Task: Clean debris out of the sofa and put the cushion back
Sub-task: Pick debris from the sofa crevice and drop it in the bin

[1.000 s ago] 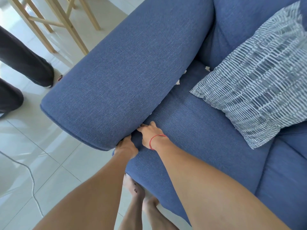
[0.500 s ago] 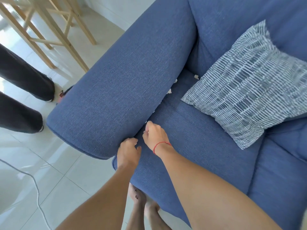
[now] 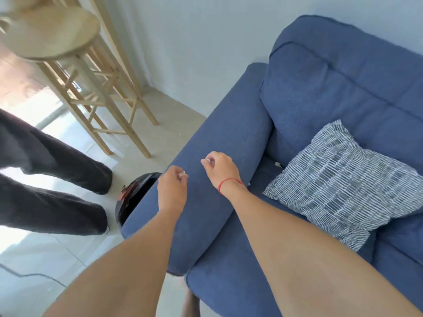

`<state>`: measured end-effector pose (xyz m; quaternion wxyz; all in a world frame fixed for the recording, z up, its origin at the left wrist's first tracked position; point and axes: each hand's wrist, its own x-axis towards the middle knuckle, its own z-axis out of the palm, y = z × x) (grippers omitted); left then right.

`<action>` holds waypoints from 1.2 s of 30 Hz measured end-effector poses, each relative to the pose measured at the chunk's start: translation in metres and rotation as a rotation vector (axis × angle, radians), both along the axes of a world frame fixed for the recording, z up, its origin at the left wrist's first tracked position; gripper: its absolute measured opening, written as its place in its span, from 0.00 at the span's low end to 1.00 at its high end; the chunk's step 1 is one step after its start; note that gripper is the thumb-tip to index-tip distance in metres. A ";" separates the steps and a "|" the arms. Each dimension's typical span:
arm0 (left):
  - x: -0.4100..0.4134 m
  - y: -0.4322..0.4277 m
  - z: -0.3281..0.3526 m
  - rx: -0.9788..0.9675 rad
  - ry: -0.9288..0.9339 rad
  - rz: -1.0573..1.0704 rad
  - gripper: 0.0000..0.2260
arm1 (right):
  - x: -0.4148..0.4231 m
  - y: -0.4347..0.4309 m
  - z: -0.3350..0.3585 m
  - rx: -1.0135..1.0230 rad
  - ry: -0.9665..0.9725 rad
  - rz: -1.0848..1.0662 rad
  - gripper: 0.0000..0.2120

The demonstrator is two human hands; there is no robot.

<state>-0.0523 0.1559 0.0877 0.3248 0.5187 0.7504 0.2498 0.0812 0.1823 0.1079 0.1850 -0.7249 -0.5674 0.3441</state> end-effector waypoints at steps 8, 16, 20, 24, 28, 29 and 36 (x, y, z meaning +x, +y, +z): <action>-0.119 0.076 -0.042 -0.108 0.139 0.073 0.06 | -0.119 0.078 -0.035 -0.125 0.010 0.142 0.12; -0.174 0.098 -0.081 -0.225 0.172 0.139 0.07 | -0.181 0.100 -0.069 -0.259 -0.060 0.222 0.07; -0.183 0.096 -0.095 -0.435 0.185 0.040 0.12 | -0.191 0.098 -0.080 -0.452 -0.105 0.379 0.08; -0.177 0.093 -0.090 -0.501 0.187 0.020 0.18 | -0.182 0.099 -0.070 -0.491 -0.057 0.360 0.18; -0.155 0.093 -0.069 -0.501 0.210 -0.038 0.16 | -0.152 0.097 -0.047 -0.414 -0.049 0.292 0.21; -0.146 0.092 -0.062 -0.492 0.197 -0.046 0.15 | -0.141 0.096 -0.041 -0.386 -0.057 0.272 0.21; -0.037 0.064 0.006 -0.381 0.218 -0.167 0.17 | -0.031 0.051 0.012 -0.304 -0.103 0.171 0.24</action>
